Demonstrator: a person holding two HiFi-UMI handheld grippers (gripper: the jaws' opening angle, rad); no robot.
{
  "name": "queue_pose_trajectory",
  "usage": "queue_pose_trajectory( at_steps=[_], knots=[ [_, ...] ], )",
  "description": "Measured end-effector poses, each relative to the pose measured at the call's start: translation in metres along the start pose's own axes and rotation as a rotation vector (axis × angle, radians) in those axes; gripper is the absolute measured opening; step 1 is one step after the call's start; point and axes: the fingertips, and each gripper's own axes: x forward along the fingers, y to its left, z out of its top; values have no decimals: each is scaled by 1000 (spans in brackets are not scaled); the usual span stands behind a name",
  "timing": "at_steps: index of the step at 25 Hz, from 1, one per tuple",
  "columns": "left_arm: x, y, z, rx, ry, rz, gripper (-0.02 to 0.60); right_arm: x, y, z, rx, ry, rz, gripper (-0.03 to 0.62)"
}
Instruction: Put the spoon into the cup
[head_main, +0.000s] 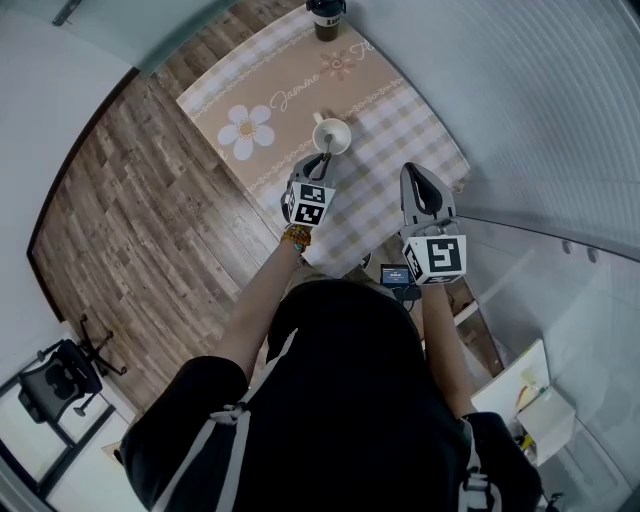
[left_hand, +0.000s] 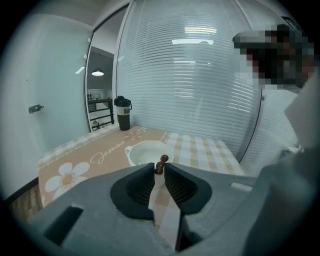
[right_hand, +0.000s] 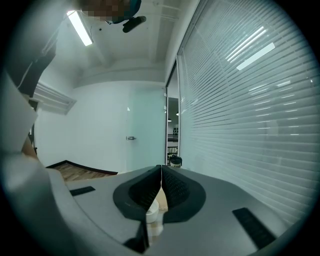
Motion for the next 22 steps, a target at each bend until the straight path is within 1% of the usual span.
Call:
queue_pose_trajectory(
  at_steps=[8, 12, 15, 17, 22],
  knots=[
    [-20, -9, -14, -17, 5, -1, 64, 3, 2, -5, 8, -3, 31, 9],
    [-40, -15, -10, -20, -28, 12, 64, 9, 8, -3, 9, -16, 62, 9],
    [-58, -15, 7, -25, -62, 28, 64, 15, 15, 2, 3, -29, 96, 9],
    [-67, -15, 25, -14, -100, 40, 64, 19, 20, 6, -4, -37, 116, 9],
    [-100, -8, 93, 16, -254, 94, 64, 23, 27, 19, -28, -70, 160, 9]
  ],
)
